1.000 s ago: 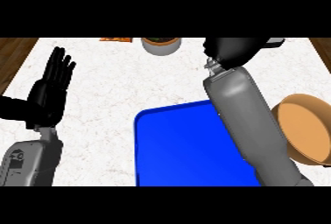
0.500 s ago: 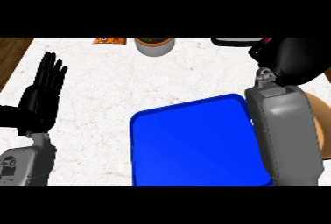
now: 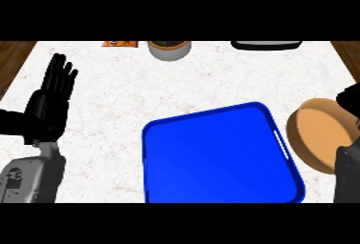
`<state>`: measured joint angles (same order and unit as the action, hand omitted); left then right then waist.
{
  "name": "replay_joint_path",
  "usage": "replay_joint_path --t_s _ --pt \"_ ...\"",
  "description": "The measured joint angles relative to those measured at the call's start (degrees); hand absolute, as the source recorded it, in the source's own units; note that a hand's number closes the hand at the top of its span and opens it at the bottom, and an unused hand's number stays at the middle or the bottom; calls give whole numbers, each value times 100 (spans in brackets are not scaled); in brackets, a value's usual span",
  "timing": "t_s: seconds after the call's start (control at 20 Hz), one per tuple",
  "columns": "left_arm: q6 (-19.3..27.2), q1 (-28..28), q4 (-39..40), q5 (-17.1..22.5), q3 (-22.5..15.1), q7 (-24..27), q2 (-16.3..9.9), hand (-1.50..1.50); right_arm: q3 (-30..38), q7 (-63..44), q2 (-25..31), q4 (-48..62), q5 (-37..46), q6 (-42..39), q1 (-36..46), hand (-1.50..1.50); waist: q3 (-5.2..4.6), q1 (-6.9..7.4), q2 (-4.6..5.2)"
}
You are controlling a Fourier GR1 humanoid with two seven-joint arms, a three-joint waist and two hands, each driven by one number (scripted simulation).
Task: Pick the can from the tray and place it in the pot
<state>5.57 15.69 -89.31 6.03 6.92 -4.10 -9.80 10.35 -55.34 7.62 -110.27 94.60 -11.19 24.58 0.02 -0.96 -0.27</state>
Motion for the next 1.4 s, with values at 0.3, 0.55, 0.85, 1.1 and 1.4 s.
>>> replay_joint_path --t_s 0.3,0.55,0.85,1.1,1.4 --pt "-89 -40 -34 29 37 7 -37 0 606 376 284 80 -561 469 -683 150 -1 63 19" --pt "-104 -151 -113 -13 -5 55 2 0 999 574 327 515 -1092 699 -972 150 0 85 24" --pt "-103 -59 -26 -18 41 105 -14 0 1655 879 101 996 -2366 1052 -1013 -150 3 73 27" --pt "-144 -21 9 37 79 60 -19 0 1718 1522 205 1350 -3031 1361 -1099 -150 2 87 27" --pt "-97 -79 21 -53 19 125 41 0 1764 1918 114 1199 -3435 2175 -889 -150 0 98 24"
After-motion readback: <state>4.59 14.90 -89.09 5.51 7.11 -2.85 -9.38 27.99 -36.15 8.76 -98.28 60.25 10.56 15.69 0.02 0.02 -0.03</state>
